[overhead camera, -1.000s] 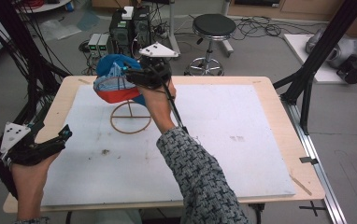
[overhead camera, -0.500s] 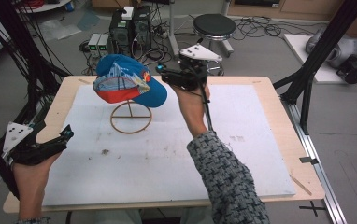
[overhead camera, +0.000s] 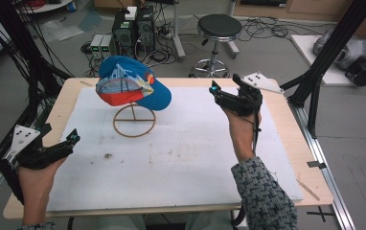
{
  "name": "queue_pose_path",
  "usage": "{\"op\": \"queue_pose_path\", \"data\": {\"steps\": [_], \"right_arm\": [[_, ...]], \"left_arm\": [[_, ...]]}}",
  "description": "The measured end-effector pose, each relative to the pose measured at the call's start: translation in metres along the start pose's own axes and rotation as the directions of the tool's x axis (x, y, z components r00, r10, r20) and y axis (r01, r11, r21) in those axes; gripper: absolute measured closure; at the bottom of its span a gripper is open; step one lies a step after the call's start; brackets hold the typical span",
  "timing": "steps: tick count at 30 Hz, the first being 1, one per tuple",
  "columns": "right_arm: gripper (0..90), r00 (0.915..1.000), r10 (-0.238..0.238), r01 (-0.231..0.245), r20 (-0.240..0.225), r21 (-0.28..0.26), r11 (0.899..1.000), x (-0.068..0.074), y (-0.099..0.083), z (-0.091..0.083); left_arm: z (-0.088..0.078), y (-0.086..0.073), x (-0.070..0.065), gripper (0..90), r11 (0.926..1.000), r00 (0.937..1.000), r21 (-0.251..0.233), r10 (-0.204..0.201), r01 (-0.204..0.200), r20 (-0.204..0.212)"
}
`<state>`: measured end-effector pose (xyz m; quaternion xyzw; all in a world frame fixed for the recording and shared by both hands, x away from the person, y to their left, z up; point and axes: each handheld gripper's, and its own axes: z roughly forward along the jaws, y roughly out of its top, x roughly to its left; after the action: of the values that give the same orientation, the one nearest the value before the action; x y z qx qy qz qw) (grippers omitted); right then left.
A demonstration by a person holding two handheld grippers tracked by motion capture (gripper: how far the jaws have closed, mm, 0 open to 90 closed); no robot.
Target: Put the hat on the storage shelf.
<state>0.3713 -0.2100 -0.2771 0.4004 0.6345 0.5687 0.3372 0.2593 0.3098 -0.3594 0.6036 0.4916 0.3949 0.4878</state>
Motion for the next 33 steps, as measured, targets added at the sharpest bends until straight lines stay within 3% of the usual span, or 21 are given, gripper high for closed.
{"op": "queue_pose_path", "data": {"steps": [10,12,13,23,26,33], "right_arm": [[18.7,0.9973,0.015,-0.016,0.072,0.007,1.0,-0.029,-0.041,-0.042],[17.4,0.9966,0.023,-0.024,0.079,0.007,1.0,-0.031,-0.049,-0.051],[14.8,0.9962,0.025,-0.028,0.084,0.032,0.999,-0.032,-0.051,-0.053],[13.6,0.9942,0.022,-0.023,0.105,0.011,1.0,-0.041,-0.086,-0.085],[13.5,0.9926,0.04,-0.042,0.115,0.009,0.999,-0.048,-0.1,-0.099],[12.8,0.989,0.08,-0.077,0.125,-0.023,0.997,-0.054,-0.114,-0.114]], "left_arm": [[0.001,-0.002,0.0,13.6,1.0,1.0,0.002,0.002,-0.002,-0.005],[0.001,-0.002,0.0,13.6,1.0,1.0,0.004,0.004,-0.004,-0.007],[0.001,-0.002,-0.001,13.6,1.0,1.0,0.005,0.005,-0.004,-0.007],[0.001,-0.002,-0.001,13.6,1.0,1.0,0.006,0.006,-0.006,-0.007],[0.001,-0.002,-0.001,13.7,1.0,0.9999,0.006,0.007,-0.007,-0.008],[0.002,-0.002,-0.003,13.7,0.9999,0.9999,0.007,0.011,-0.011,-0.003]]}}
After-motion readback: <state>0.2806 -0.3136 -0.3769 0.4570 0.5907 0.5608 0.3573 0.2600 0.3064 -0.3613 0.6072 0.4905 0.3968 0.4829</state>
